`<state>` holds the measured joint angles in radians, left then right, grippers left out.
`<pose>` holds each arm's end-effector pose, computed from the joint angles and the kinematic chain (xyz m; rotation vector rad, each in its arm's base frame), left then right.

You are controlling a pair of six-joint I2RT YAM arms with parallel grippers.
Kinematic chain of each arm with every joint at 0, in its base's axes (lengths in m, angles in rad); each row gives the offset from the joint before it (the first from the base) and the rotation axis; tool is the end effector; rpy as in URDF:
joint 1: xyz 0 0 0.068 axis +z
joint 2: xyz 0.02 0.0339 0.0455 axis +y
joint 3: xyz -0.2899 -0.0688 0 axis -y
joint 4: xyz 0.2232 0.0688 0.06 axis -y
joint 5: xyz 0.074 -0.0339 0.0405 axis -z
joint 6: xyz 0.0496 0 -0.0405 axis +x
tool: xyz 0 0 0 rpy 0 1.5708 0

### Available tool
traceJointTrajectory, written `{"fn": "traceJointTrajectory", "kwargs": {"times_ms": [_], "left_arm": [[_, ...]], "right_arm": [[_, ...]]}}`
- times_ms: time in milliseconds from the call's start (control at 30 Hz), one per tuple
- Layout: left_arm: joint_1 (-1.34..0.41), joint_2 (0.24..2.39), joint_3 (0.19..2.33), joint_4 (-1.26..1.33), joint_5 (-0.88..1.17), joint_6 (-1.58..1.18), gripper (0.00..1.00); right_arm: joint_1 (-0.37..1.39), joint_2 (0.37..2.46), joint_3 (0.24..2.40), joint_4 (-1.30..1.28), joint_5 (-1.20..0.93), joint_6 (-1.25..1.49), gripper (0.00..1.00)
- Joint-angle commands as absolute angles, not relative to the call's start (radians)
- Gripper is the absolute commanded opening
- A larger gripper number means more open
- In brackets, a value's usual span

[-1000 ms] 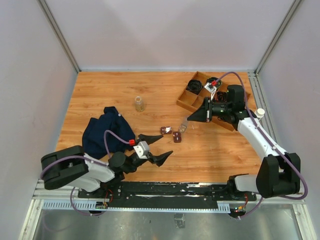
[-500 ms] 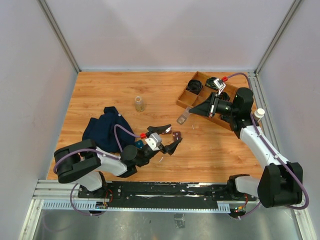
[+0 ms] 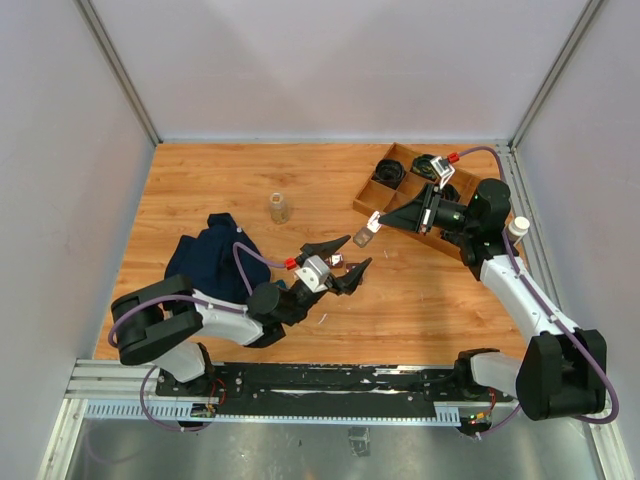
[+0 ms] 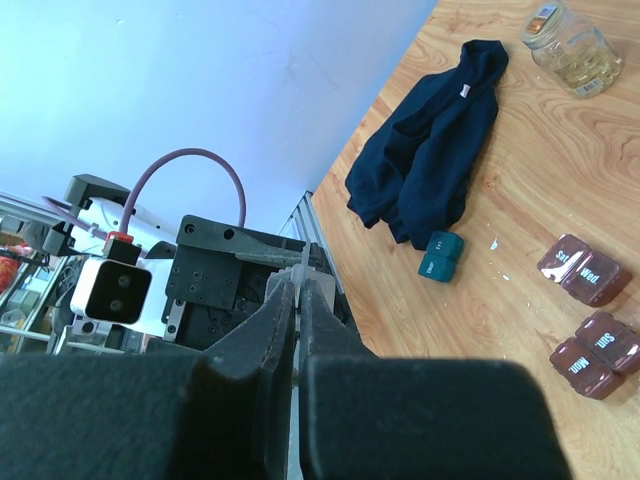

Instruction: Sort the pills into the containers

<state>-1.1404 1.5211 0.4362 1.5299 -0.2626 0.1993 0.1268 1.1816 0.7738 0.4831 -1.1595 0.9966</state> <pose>0.1256 -0.2427 0.2862 0.5224 1.0451 -0.6871 0.2246 0.0745 0.3553 -0.3274 1.8002 1.6867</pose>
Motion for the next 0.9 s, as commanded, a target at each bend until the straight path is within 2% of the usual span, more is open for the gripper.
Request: {"fn": "traceJointTrajectory", "kwargs": {"times_ms": [0, 267, 367, 867], "left_arm": [[-1.147, 1.539, 0.474, 1.788, -0.285, 0.240, 0.65], [-1.147, 1.563, 0.506, 1.789, -0.318, 0.247, 0.63], [-1.148, 1.569, 0.516, 1.789, -0.327, 0.251, 0.58], [-1.147, 1.571, 0.529, 1.791, -0.359, 0.262, 0.57]], "right_arm": [[0.113, 1.155, 0.760, 0.533, -1.161, 1.017, 0.01], [0.112, 1.154, 0.754, 0.535, -1.162, 1.017, 0.01], [0.113, 1.154, 0.753, 0.531, -1.163, 1.013, 0.01], [0.113, 1.155, 0.750, 0.517, -1.160, 1.001, 0.01]]}}
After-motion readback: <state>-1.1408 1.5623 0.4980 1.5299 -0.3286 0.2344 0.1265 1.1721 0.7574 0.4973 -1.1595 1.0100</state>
